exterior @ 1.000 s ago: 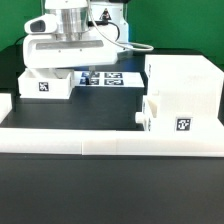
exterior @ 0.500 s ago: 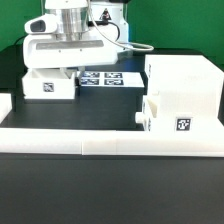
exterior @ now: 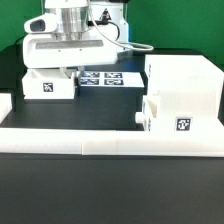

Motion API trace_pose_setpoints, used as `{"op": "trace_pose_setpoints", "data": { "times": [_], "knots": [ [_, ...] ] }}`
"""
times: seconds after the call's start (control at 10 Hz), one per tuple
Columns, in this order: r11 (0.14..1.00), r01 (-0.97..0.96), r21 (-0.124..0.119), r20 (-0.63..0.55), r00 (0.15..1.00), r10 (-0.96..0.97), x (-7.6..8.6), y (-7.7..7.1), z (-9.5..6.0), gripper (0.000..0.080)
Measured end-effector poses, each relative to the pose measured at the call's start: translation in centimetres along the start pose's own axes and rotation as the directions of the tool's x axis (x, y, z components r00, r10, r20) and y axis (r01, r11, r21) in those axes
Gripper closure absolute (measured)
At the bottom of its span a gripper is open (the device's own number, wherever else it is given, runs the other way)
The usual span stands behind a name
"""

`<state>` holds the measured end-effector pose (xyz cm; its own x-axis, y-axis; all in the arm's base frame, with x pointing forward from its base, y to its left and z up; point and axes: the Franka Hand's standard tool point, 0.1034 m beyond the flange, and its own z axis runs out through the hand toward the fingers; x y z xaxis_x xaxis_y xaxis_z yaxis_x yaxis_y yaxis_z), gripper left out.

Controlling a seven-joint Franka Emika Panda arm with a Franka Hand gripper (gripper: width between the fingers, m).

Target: Assemble drawer

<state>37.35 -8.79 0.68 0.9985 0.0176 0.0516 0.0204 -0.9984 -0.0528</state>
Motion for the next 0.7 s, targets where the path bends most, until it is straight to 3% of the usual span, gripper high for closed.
{"op": "trace_pose_setpoints", "data": {
  "times": [0.1,0.2,0.5,0.7],
  "knots": [
    [1.0,0.01,0.002,0.0,1.0,-0.01,0.3,-0.2,-0.1,0.0756],
    [0.998,0.061,0.019,0.023,0.998,-0.062,1.2,-1.6,-0.9,0.0756],
    [0.98,0.187,0.066,0.053,0.98,-0.19,5.4,-4.5,-4.1,0.0755],
    [0.972,0.22,0.087,0.057,0.972,-0.226,7.1,-5.8,-4.9,0.0755]
  ]
}}
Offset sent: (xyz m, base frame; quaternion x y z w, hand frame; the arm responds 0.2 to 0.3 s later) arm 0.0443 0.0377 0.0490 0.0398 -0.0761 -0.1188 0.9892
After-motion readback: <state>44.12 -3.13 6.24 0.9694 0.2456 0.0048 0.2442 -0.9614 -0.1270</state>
